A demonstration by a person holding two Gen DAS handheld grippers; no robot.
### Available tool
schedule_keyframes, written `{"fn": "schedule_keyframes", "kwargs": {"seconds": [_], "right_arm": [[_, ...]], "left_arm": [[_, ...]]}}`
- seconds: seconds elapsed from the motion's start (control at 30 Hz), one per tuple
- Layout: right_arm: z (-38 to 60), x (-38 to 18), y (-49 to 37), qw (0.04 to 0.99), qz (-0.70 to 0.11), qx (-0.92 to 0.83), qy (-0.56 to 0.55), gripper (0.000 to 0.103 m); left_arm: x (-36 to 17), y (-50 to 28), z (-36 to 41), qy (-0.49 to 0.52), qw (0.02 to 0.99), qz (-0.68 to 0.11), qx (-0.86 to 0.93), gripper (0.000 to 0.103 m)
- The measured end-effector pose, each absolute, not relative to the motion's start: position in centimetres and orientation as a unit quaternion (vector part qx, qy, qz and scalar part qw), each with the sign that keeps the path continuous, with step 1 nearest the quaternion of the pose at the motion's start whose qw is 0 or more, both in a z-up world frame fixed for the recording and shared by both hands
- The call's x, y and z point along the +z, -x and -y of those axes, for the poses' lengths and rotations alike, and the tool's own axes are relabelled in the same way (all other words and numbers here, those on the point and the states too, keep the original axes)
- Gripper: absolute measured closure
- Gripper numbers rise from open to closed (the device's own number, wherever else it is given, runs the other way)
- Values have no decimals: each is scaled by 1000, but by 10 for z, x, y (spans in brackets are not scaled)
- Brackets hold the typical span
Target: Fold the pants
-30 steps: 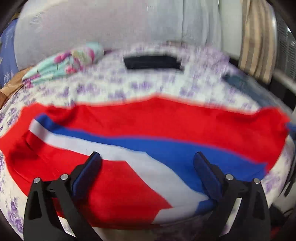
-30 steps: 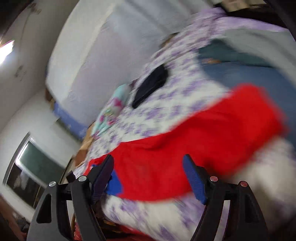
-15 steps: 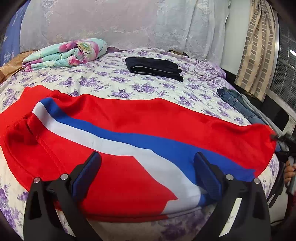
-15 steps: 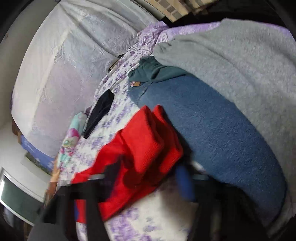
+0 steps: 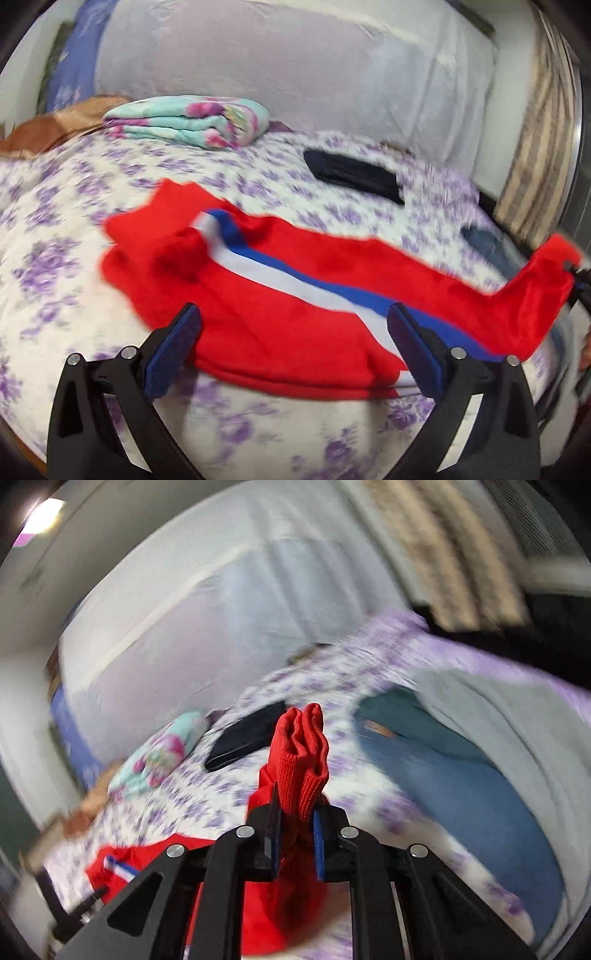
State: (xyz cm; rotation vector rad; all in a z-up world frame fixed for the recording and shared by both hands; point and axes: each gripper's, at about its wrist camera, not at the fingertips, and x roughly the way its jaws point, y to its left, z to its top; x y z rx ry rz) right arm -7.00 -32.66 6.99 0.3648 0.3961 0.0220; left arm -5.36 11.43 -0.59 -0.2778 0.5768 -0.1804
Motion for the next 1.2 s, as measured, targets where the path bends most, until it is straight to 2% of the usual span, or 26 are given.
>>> {"fn": "schedule_keyframes", "kwargs": {"seconds": [0.13, 0.23, 0.3, 0.4, 0.43, 0.53, 0.67, 0.73, 0.83, 0.93, 1.0, 1.03, 1.07, 1.13, 1.2], "right_arm": [[237, 74, 39, 970, -214, 74, -94, 89], [157, 49, 18, 963, -250, 105, 4, 89], [111, 18, 5, 942, -300, 129, 77, 81], [74, -9, 15, 923, -319, 152, 149, 61], [72, -5, 22, 924, -310, 164, 152, 56], [90, 25, 34, 926, -301, 212, 90, 56], [126, 56, 25, 958, -259, 118, 35, 56], [131, 47, 13, 959, -267, 79, 45, 56], [108, -13, -12, 918, -376, 89, 87, 56], [91, -14, -5, 925, -351, 82, 123, 54], [97, 2, -3, 931, -339, 101, 92, 50], [101, 8, 0, 936, -327, 104, 75, 42], [104, 15, 5, 943, -311, 104, 63, 30], [105, 17, 7, 947, -298, 101, 65, 16], [96, -8, -7, 922, -356, 116, 96, 13]], "left_arm": [[-1, 61, -151, 183, 944, -266, -65, 5], [-3, 61, -170, 208, 938, -271, -58, 5], [-4, 63, -180, 222, 935, -272, -61, 5], [-5, 66, -189, 221, 935, -269, -60, 5], [-7, 68, -192, 216, 937, -268, -59, 5], [-13, 69, -199, 215, 937, -269, -55, 5], [-20, 68, -201, 215, 937, -270, -61, 5], [-21, 68, -196, 194, 941, -270, -56, 5], [-26, 63, -186, 154, 946, -282, -37, 5], [-29, 61, -173, 110, 952, -287, -13, 5], [-30, 60, -169, 96, 952, -289, -5, 5], [-30, 60, -170, 96, 952, -290, -5, 5], [-29, 61, -171, 100, 952, -291, -7, 5], [-27, 60, -179, 125, 947, -295, -18, 5], [-24, 58, -187, 158, 941, -299, -33, 5]]}}
